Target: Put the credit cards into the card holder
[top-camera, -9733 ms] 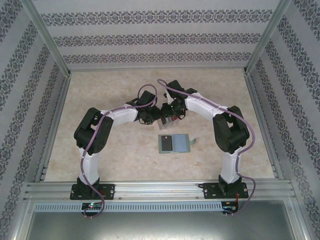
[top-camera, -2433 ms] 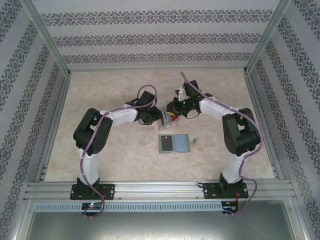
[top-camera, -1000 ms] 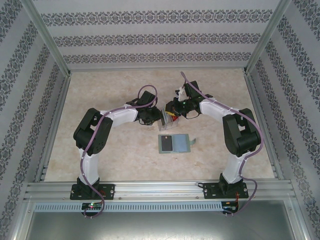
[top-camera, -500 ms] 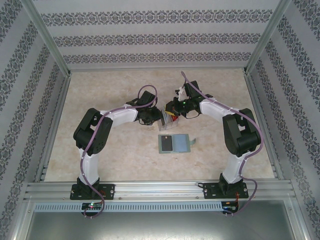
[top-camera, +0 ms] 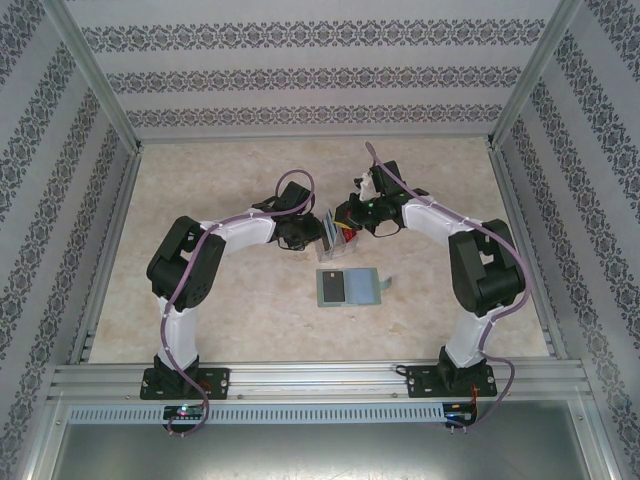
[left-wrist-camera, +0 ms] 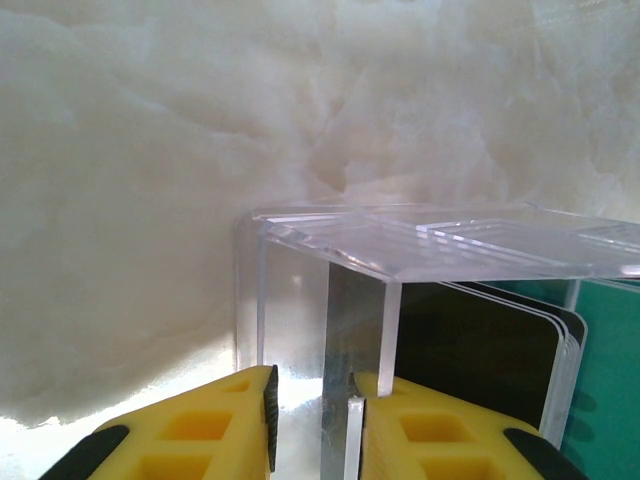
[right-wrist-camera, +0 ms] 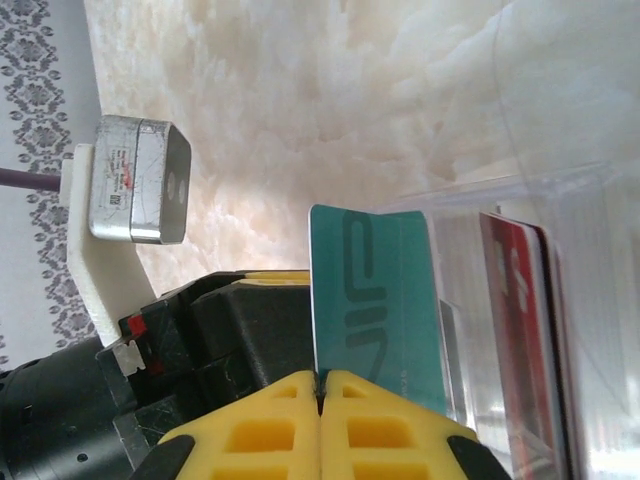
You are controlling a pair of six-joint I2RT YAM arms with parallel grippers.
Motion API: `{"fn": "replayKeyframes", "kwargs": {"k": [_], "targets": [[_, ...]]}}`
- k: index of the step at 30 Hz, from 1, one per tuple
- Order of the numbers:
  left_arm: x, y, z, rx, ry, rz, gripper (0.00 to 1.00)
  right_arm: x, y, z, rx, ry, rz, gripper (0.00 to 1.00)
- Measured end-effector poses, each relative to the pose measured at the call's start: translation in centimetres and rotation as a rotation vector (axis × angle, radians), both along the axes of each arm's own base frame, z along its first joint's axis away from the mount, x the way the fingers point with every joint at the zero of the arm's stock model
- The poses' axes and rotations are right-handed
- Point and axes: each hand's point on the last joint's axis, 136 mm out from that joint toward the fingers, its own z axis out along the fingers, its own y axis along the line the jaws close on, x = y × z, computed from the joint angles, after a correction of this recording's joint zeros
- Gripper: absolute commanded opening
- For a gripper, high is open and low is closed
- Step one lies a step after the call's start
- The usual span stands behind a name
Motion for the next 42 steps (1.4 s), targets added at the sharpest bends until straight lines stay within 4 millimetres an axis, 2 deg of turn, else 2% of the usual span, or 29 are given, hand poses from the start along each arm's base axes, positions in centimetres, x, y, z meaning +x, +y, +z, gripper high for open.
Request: {"fn": "replayKeyframes", "kwargs": {"k": [12,21,27,31,36,42], "targets": [[-0.1,-0.1,0.0,-0.001,0.000,-0.003,0.30,-0.1,-2.0,1.4,-0.124,-0.097,-0.016,0.00],[-0.3,-0.6,0.2,-0.003,-0.004,-0.015,0.30,0.0,-5.1,5.7,-0.250,-0.270,-0.067,0.00],[-0.1,-0.7,0.5,-0.003,-0.017,-0.024,0.32,-0.4,-5.9,5.1,-0.296,-0.262,-0.064,0.00],[0.2,-0.9,1.6,-0.009,-0.044,-0.035,0.33,-0.7,-6.3,4.4,-0.321,-0.248,-0.062,0.00],[0.5,-0.7,3.6,-0.006,-0.090,-0.032,0.32,-1.4,-5.9,3.8,-0.322,-0.241,-0.035,0.00],[0.2,0.6,4.6,0.022,-0.120,0.006,0.31,-3.1,-2.7,4.1,-0.295,-0.262,0.059,0.00]]}}
